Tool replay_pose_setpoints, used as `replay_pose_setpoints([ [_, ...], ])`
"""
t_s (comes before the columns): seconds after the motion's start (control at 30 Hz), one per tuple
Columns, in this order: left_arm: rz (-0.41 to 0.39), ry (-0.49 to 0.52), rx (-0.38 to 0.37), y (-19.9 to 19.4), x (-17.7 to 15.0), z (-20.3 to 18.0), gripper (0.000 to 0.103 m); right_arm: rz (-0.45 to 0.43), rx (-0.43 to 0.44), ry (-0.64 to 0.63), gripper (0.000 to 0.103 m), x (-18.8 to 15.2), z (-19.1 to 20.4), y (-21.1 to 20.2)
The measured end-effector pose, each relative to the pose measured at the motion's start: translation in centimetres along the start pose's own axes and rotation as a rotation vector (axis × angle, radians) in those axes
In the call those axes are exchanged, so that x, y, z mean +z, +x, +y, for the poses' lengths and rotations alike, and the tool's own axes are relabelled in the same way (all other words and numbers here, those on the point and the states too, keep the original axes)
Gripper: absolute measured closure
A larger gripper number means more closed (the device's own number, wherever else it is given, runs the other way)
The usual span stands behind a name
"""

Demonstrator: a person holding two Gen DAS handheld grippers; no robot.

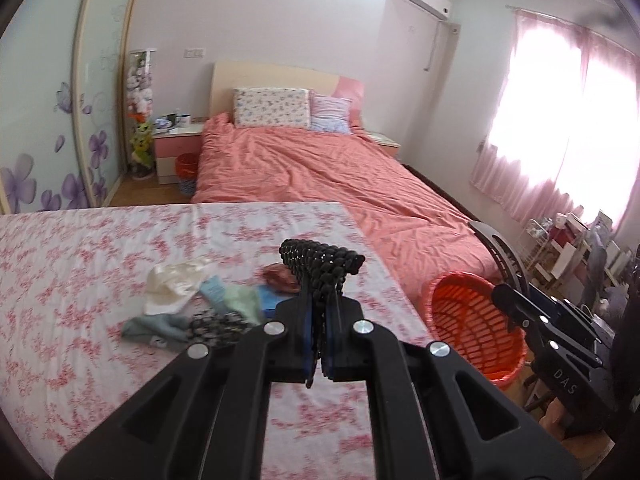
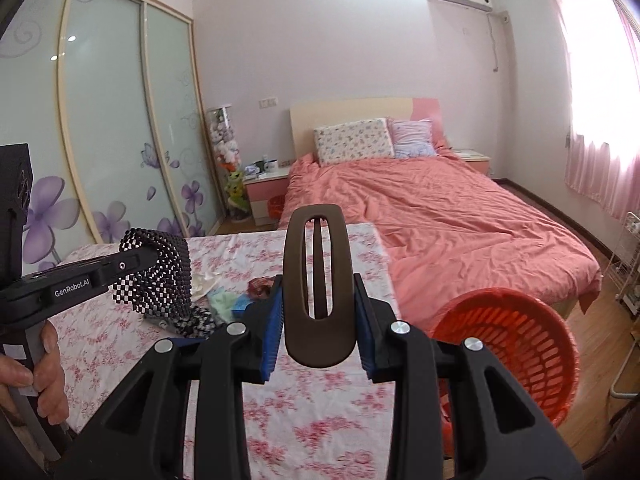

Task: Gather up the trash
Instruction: 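Carry the pouch and clip to the orange basket and release both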

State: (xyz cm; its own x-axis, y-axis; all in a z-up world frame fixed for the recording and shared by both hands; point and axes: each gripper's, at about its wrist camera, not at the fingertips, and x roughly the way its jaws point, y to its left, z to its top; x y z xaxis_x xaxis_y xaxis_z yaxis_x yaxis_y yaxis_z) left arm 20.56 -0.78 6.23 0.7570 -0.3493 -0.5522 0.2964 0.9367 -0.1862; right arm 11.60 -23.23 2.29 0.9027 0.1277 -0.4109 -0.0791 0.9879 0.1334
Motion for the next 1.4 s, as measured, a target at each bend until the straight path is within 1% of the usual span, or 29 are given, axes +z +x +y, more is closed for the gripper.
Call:
replay_pose_setpoints([
  [0.13,0.010,0.036,-0.079,1.3,0.2,-3.8,0.097,-0.007,-0.045,0.041,0.071,-0.1,-2.7,-0.6],
  [0.4,0.046,0.107,-0.230,4.7,-0.4,-11.6,0.097,-0.017,-0.145,0.126,0.071,-0.6,-8.7,-0.9],
  [0.6,0.080,0.149,-0.317,7.6,-1.2,-16.2,0.097,-0.015,-0.200,0.177,0.071,-1.8,-12.3,-0.9],
  [0.73,0.110,0.171,-0.359,9.6,-2.1,-18.4,0.097,-0.009,-0.224,0.209,0.071,-2.6,-14.3,-0.8],
  [1.0,0.161,0.197,-0.391,12.8,-3.4,-21.6,0.097,0.012,-0.233,0.254,0.071,-3.7,-16.6,0.2],
  [1.2,0.210,0.204,-0.397,15.5,-4.3,-22.5,0.097,0.024,-0.235,0.281,0.071,-4.2,-18.2,0.9],
  [1.3,0.233,0.196,-0.389,16.8,-4.7,-22.5,0.097,0.032,-0.239,0.290,0.070,-4.3,-18.6,1.3],
  [1.33,0.240,0.192,-0.379,17.3,-4.8,-22.4,0.096,0.035,-0.238,0.291,0.070,-4.4,-18.7,1.4],
  [1.4,0.253,0.182,-0.363,18.0,-5.1,-21.9,0.088,0.045,-0.238,0.292,0.070,-4.4,-18.9,1.7],
])
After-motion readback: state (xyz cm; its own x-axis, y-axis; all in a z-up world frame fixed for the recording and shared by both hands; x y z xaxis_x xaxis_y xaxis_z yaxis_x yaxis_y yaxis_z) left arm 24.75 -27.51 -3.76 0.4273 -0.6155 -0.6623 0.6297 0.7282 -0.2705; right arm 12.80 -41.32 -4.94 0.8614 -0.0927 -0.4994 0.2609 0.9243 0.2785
